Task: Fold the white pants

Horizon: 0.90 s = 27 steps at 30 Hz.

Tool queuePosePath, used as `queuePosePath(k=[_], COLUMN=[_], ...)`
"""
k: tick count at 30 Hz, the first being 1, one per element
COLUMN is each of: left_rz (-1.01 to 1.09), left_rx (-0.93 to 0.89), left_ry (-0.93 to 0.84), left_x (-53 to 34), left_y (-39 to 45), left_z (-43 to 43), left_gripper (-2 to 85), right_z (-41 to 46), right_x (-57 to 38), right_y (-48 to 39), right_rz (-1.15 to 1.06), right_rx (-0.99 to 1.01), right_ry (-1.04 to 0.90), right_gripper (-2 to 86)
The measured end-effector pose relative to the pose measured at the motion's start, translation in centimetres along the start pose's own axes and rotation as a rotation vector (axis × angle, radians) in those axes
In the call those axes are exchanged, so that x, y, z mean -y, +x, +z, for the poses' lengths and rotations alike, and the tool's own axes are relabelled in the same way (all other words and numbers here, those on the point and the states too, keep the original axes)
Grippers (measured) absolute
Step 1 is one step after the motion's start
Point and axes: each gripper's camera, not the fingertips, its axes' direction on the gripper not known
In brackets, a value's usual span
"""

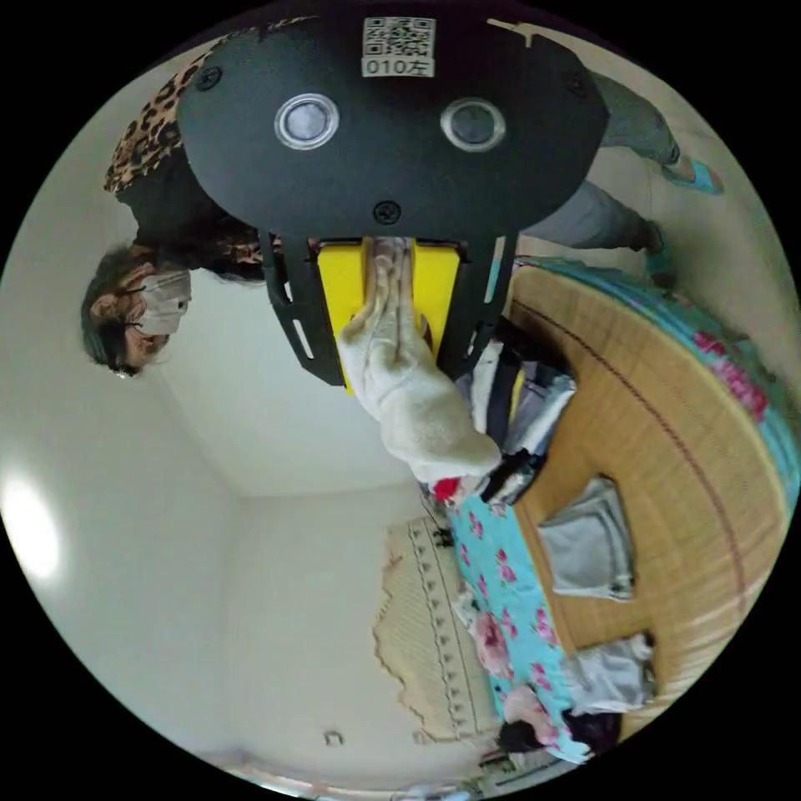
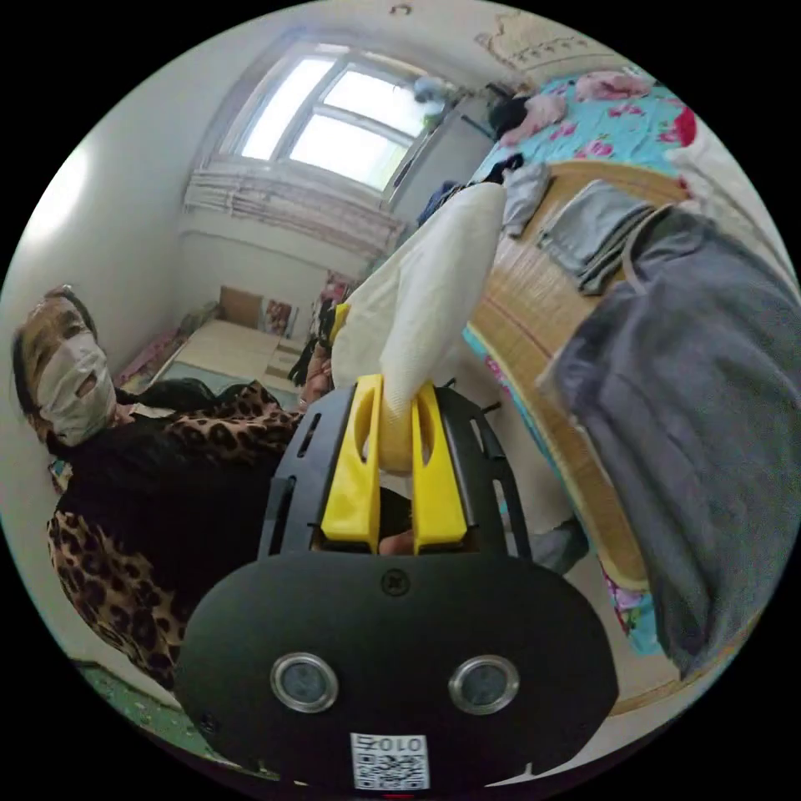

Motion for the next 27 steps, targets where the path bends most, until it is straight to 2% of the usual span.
queuePosePath(k=[2,6,8,9,11,12,14,16,21,24,25,27], left_rz=[0.068,0.074,0.027,0.001,-0.126,-0.156,-0.237,-0.208,-0.077,-0.074,-0.168,-0.28], left_rx=[-0.087,-0.136,-0.097,-0.098,0.032,0.038,-0.089,-0.058,-0.011,0.044,0.032,-0.072], left_ry=[-0.187,-0.437,-0.592,-0.649,-0.746,-0.744,-0.738,-0.763,-0.792,-0.798,-0.837,-0.785], left_x=[7.4,15.6,18.5,18.8,19.6,19.9,20.9,22.1,24.3,25.5,25.3,25.0], left_y=[3.0,4.3,1.4,0.2,-5.0,-6.1,-7.9,-6.7,0.9,-0.1,-2.4,-4.0], left_z=[11.7,29.2,39.7,42.3,49.3,50.2,51.9,52.8,55.1,57.7,58.9,58.7], left_gripper=[0.8,0.8,0.7,0.7,0.8,0.8,0.8,0.9,0.9,1.2,1.5,2.0], right_z=[-4.7,-10.5,-10.7,-10.1,-8.2,-7.3,-7.2,-7.5,-8.3,-7.7,-7.0,-6.2], right_x=[-4.2,-14.1,-17.8,-20.0,-22.6,-24.3,-27.0,-28.9,-29.6,-32.5,-34.0,-36.4], right_y=[1.1,7.6,12.9,16.7,22.1,24.7,26.3,27.2,24.4,29.3,32.6,35.6], right_rz=[0.013,0.16,0.298,0.407,0.563,0.612,0.587,0.539,0.403,0.547,0.637,0.628], right_rx=[-0.083,-0.193,-0.205,-0.225,-0.256,-0.23,-0.155,-0.069,-0.272,-0.355,-0.303,-0.142], right_ry=[0.125,0.365,0.419,0.442,0.421,0.427,0.523,0.579,0.509,0.465,0.461,0.533], right_gripper=[4.4,4.8,5.2,5.4,5.6,5.4,4.7,4.1,4.0,5.0,5.8,6.5])
